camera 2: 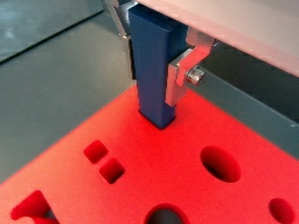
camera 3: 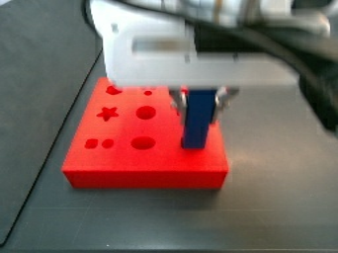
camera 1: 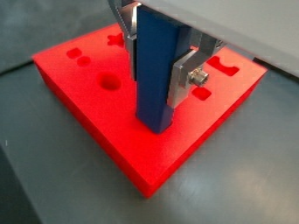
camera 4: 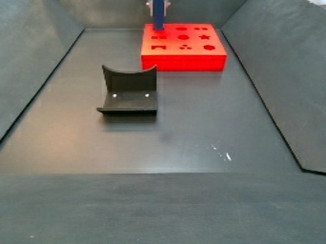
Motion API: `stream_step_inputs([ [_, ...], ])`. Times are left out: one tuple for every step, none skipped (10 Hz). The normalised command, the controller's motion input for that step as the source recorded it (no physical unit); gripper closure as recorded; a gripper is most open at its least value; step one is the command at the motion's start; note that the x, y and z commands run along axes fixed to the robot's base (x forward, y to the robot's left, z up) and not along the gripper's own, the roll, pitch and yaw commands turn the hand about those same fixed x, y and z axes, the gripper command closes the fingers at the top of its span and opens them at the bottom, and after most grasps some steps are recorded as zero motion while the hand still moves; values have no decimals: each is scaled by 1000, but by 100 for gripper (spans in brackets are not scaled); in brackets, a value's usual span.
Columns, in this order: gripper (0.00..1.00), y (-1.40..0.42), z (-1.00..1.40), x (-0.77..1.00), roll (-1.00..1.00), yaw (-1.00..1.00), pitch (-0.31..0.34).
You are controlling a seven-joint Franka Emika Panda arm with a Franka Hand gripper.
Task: Insert the rectangle object.
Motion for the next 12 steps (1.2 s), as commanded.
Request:
stream_step_inputs([
  [100,-331,-906,0,66,6,-171],
  [100,-151,-520,0,20,0,-151],
  [100,0,0,-63,0,0,-56],
  [100,0,0,0,0,0,-6],
  [100,-20,0,0,0,0,-7],
  [100,-60,0,-31,0,43,-47],
  [100,0,0,-11,0,17,-16],
  [100,0,0,0,0,0,-7],
  [100,0,0,0,0,0,-10],
  [100,0,-26,0,0,0,-10],
  [100,-91,-100,0,-1,9,-47],
  [100,-146,-129,0,-4,40,-66],
])
